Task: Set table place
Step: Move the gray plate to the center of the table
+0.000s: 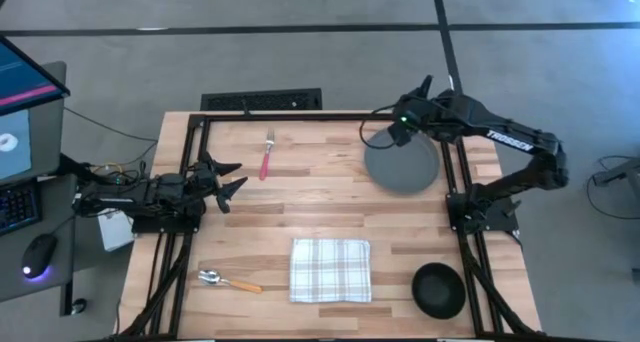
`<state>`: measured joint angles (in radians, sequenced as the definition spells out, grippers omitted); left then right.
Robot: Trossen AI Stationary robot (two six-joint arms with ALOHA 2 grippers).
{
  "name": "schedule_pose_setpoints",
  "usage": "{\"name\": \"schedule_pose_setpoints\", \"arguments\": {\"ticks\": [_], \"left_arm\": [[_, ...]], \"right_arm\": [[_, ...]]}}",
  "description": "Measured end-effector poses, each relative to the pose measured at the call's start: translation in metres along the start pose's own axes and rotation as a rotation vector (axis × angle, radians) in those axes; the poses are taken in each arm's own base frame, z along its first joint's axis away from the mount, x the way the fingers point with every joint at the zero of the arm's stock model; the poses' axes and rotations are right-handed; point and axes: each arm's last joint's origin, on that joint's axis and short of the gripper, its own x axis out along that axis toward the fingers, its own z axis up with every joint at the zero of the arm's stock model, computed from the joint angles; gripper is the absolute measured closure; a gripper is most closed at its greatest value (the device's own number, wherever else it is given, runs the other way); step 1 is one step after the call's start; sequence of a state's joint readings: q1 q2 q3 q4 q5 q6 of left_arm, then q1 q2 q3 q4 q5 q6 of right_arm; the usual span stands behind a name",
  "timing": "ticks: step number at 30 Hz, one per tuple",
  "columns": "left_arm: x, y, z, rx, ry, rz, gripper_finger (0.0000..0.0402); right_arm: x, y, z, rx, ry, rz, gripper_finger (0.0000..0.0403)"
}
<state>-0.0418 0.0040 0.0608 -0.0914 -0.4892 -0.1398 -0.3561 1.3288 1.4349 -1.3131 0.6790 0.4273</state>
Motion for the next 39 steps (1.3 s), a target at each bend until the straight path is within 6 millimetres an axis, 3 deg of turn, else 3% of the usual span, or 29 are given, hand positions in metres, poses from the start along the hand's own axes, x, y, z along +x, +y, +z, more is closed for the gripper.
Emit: {"name": "schedule_pose_setpoints", "arguments": {"ticks": [8,20,26,31,39], "left_arm": [[0.000,0.000,0.000,0.000,0.000,0.000,0.0178],[0.000,0.000,0.000,0.000,0.000,0.000,0.0178],[0.000,0.000,0.000,0.000,0.000,0.000,0.0178],[0.000,0.000,0.000,0.000,0.000,0.000,0.0178],[0.000,0.001,0.000,0.000,-0.003,0.021,0.0178]], "right_arm": [[0.011,0.011,0.002,-0.020,0.046,-0.015,0.0174],[0.022,0.006,0.005,-0.013,0.098,-0.040,0.0075],[0.024,0.003,0.005,0.037,0.110,-0.034,0.0052],[0.036,-0.011,0.006,0.108,0.218,0.040,0.0053],[0.059,-0.047,0.010,0.248,0.287,-0.010,0.0067]]}}
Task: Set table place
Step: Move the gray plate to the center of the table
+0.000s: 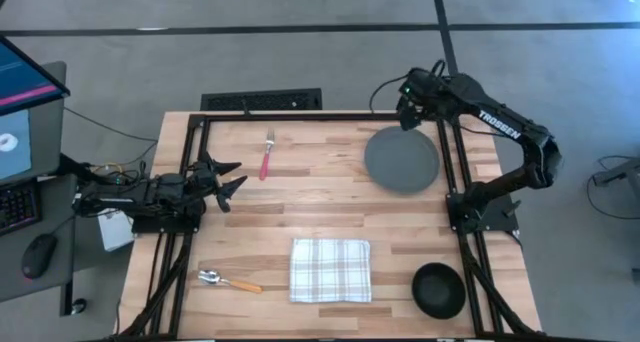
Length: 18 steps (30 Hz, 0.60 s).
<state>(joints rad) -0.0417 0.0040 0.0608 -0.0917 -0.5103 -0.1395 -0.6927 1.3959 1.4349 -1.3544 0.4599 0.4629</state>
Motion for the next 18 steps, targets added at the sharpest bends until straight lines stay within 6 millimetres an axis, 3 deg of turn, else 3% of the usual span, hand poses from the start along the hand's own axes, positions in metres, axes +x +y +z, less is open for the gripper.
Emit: {"name": "schedule_pose_setpoints", "arguments": {"ticks": [5,13,18], "left_arm": [[0.000,0.000,0.000,0.000,0.000,0.001,0.0178],[0.000,0.000,0.000,0.000,0.000,0.002,0.0178],[0.000,0.000,0.000,0.000,0.000,0.002,0.0178]], "right_arm": [[0.014,-0.014,0.005,0.053,0.036,0.007,0.0071],[0.082,0.002,-0.016,0.042,0.087,0.063,0.0072],[0.113,-0.001,-0.031,0.112,0.160,0.018,0.0074]]}}
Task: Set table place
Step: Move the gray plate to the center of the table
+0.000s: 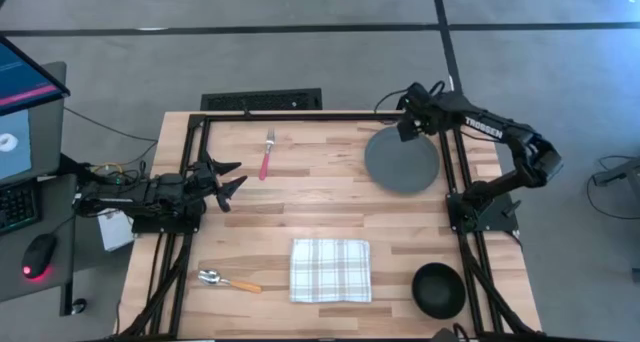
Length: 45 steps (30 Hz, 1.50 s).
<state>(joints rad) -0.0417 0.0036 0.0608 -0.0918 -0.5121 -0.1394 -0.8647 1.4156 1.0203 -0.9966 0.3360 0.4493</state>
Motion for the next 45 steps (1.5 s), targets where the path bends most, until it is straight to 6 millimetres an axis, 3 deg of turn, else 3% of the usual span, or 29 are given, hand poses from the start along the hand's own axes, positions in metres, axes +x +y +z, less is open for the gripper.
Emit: {"name": "schedule_pose_setpoints", "arguments": {"ticks": [4,15,28,36,45], "left_arm": [[0.000,0.000,0.000,0.000,0.000,0.000,0.0178],[0.000,0.000,0.000,0.000,0.000,0.001,0.0178],[0.000,0.000,0.000,0.001,0.000,0.001,0.0178],[0.000,0.001,0.000,0.001,-0.005,0.037,0.0178],[0.000,0.001,0.000,0.001,-0.006,0.050,0.0178]], "right_arm": [[0.019,-0.008,-0.012,0.068,0.079,-0.025,0.0075],[0.029,-0.002,-0.027,0.172,0.121,-0.029,0.0075],[0.069,-0.017,-0.066,0.237,0.273,-0.087,0.0075],[0.078,-0.006,-0.066,0.268,0.227,0.057,0.0080],[0.080,-0.006,-0.067,0.279,0.229,0.079,0.0132]]}}
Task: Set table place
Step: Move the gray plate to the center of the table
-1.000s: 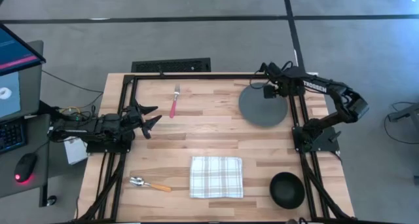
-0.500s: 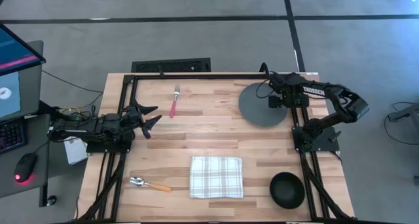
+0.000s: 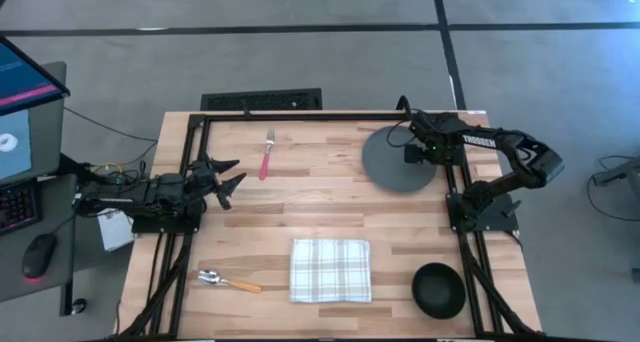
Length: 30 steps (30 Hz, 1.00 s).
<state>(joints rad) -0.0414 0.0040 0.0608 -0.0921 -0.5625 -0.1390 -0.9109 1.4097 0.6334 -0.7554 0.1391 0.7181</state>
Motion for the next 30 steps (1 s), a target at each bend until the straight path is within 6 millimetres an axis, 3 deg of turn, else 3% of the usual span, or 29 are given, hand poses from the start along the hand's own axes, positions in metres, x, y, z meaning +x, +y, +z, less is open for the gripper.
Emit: {"name": "schedule_pose_setpoints", "arguments": {"ticks": [7,17,25,30], "left_arm": [[0.000,0.001,0.000,0.000,-0.005,0.033,0.0178],[0.000,0.002,0.000,0.000,-0.008,0.055,0.0178],[0.000,0.002,0.000,0.000,-0.008,0.055,0.0178],[0.000,0.002,0.000,0.000,-0.008,0.055,0.0178]], "right_arm": [[0.001,-0.001,0.000,0.000,-0.008,-0.016,0.0202],[-0.001,0.000,0.001,-0.083,-0.014,-0.005,0.0372],[-0.002,0.002,0.002,-0.115,-0.012,0.045,0.0379],[-0.020,0.005,0.005,-0.133,-0.044,0.161,0.0379]]}}
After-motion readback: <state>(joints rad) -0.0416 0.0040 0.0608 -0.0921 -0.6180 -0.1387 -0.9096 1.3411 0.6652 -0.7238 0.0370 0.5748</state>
